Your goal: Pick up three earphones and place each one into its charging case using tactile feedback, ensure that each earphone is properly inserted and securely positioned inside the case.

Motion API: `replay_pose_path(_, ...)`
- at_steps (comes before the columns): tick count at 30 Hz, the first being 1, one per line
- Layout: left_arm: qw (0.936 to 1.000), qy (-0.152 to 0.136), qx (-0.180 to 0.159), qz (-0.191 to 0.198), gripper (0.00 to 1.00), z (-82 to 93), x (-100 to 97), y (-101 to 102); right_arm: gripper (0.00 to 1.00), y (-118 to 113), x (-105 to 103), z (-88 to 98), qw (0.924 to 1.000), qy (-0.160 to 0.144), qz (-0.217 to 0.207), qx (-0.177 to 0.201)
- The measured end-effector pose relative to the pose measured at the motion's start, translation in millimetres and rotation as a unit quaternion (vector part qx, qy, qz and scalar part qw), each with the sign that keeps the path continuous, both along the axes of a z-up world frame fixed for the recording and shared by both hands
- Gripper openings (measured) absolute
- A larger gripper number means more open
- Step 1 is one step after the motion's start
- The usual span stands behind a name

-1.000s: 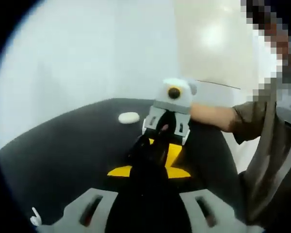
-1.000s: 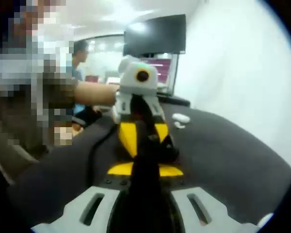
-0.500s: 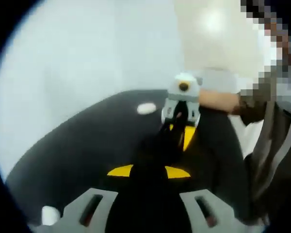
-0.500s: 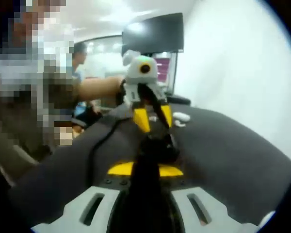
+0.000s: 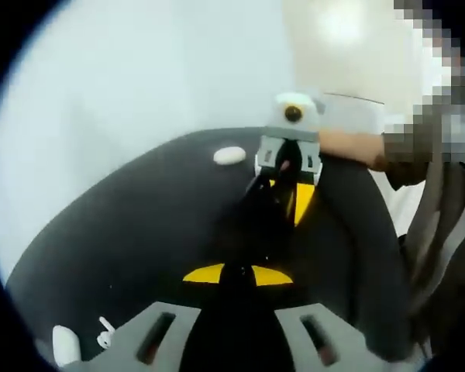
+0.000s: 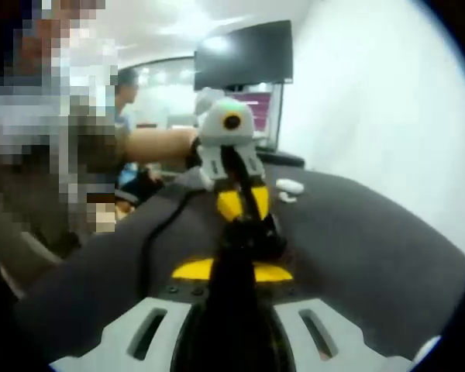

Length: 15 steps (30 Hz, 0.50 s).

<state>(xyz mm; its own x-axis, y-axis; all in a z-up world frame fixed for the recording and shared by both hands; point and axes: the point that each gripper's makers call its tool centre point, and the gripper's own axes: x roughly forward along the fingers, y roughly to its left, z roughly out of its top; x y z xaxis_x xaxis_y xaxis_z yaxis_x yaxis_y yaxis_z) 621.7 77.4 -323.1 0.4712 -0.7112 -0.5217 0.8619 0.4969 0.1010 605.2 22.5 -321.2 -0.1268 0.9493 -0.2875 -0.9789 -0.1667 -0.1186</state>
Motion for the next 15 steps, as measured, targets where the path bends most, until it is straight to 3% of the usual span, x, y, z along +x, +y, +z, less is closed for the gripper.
replay_pose_path(4, 0.9999, -0.006, -0.007, 0.014, 0.09, 5.4, 14.3, 1, 0.19, 0, 0, -0.1, 1.0000, 0.000, 0.000, -0.001)
replay_pose_path(8, 0.9974, -0.040, -0.013, 0.058, 0.09, 23.8, 50.1, 3, 0.19, 0, 0, 0.0, 1.0000, 0.001, 0.000, -0.001)
replay_pose_path(15, 0.9947, -0.084, -0.040, 0.044, 0.09, 59.6, 96.5, -46, 0.19, 1, 0, 0.1, 1.0000, 0.000, 0.000, -0.001)
